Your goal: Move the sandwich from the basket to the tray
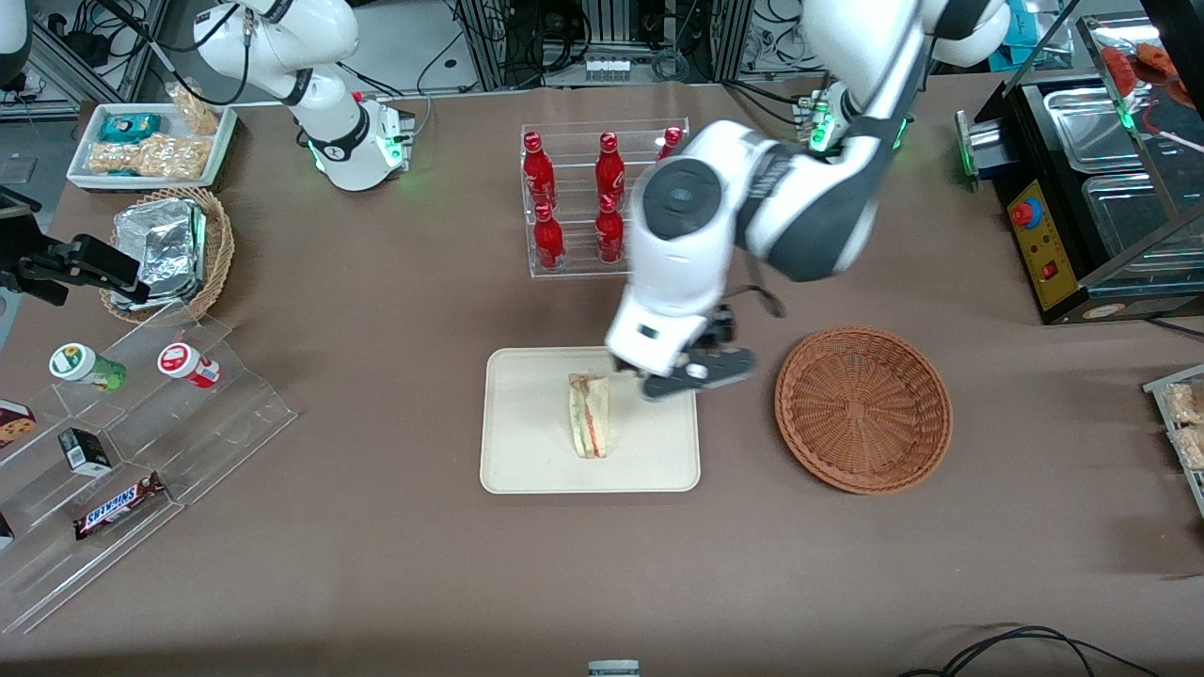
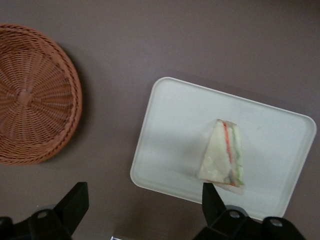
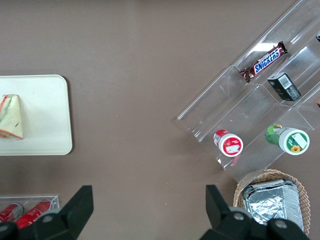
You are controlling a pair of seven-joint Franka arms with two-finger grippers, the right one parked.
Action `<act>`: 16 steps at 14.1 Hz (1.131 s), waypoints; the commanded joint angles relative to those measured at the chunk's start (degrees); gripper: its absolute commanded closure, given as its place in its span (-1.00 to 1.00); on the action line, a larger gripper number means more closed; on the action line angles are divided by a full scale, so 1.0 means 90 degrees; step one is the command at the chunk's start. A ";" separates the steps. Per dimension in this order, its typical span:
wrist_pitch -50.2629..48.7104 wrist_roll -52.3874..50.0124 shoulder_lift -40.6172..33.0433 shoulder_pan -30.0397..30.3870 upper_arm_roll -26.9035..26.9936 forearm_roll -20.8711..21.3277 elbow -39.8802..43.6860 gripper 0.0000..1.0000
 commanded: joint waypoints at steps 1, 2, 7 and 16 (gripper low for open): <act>0.0270 0.0093 -0.0875 0.0386 -0.0050 -0.0021 -0.1562 -1.00; 0.0416 0.0113 -0.1178 0.0581 -0.0050 -0.0011 -0.1993 -1.00; 0.0349 0.1790 -0.2507 0.1587 -0.0050 0.0018 -0.3499 -1.00; -0.0969 0.4790 -0.3778 0.3492 -0.0263 0.0057 -0.3590 -1.00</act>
